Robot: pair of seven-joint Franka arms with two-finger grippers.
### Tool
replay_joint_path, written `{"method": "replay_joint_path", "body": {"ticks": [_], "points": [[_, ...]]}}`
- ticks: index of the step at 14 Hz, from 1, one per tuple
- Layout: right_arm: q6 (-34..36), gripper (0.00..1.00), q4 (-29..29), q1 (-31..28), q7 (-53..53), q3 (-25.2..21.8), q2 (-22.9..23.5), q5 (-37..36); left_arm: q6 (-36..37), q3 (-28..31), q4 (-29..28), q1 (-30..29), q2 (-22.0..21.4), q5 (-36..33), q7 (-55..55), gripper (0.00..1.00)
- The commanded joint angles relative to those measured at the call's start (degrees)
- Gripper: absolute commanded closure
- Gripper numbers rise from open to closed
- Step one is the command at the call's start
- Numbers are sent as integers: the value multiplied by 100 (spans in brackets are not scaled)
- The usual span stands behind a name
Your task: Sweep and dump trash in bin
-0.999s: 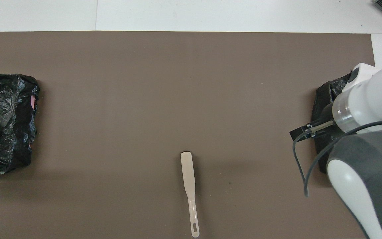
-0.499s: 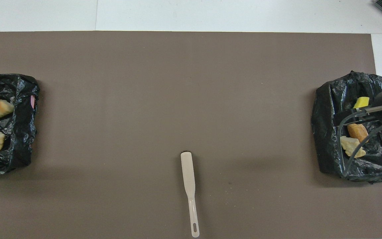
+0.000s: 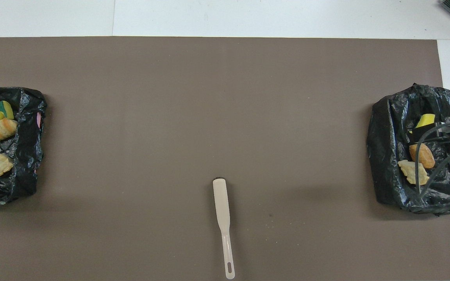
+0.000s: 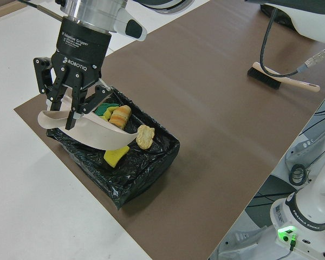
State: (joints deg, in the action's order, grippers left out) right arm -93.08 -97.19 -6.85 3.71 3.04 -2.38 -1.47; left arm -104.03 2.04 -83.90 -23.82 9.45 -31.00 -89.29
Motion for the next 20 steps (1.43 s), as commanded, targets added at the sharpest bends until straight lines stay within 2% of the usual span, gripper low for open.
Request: {"method": "replay_joint_path", "body": {"ticks": [1,3,9,13,16,20], "points": [[-18,0,42,-36,-125,74,18,85,-39,77,137,-122,-48,1108,138,100],[-26,0,42,-35,-125,74,18,76,23,51,120,-175,-188,1578,735,100],[-79,0,60,-27,-116,118,36,15,638,-54,-354,246,-619,1913,2704,100],[-114,0,104,-9,-623,179,71,59,674,-55,-1223,887,-1128,1922,3916,100],[-9,0,402,-9,-1004,268,71,76,490,-55,-2005,1563,-1515,1922,5417,100],[-9,0,367,-18,-995,276,62,138,78,-63,-2543,2634,-1578,2061,7421,100]]}}
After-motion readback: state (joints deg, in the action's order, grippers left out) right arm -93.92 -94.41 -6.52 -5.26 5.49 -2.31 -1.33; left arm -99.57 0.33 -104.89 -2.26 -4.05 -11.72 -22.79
